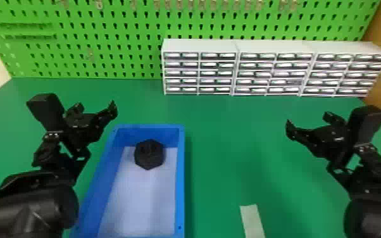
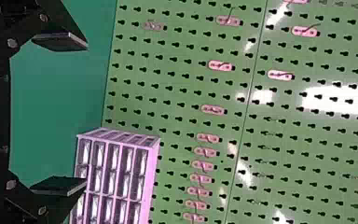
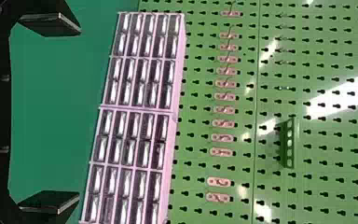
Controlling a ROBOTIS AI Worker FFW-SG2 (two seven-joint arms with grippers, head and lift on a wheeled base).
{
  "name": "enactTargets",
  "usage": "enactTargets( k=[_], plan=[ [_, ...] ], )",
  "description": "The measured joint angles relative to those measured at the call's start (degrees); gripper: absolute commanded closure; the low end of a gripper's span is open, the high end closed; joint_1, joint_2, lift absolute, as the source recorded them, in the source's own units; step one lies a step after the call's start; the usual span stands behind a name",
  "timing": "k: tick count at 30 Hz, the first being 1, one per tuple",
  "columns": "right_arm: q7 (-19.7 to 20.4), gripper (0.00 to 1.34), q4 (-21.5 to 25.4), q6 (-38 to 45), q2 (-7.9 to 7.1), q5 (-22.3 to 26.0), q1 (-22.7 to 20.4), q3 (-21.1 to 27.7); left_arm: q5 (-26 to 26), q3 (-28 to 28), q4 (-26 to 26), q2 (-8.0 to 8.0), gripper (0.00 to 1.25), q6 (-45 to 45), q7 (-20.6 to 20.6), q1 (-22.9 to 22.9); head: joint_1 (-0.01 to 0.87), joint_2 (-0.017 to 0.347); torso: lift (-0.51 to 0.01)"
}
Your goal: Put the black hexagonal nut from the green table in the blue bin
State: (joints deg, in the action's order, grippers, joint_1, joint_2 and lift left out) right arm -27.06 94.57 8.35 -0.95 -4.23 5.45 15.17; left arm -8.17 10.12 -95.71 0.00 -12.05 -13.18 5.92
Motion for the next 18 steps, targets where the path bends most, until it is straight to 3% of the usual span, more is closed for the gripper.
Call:
enactTargets(
  k=[18],
  plan=[
    [0.0,0.07,0.0,0.0,0.07,0.1,0.0,0.3,0.0,-0.1,0.0,0.0,0.24,0.0,0.0,0.0,0.686,0.051,-0.097]
  ],
)
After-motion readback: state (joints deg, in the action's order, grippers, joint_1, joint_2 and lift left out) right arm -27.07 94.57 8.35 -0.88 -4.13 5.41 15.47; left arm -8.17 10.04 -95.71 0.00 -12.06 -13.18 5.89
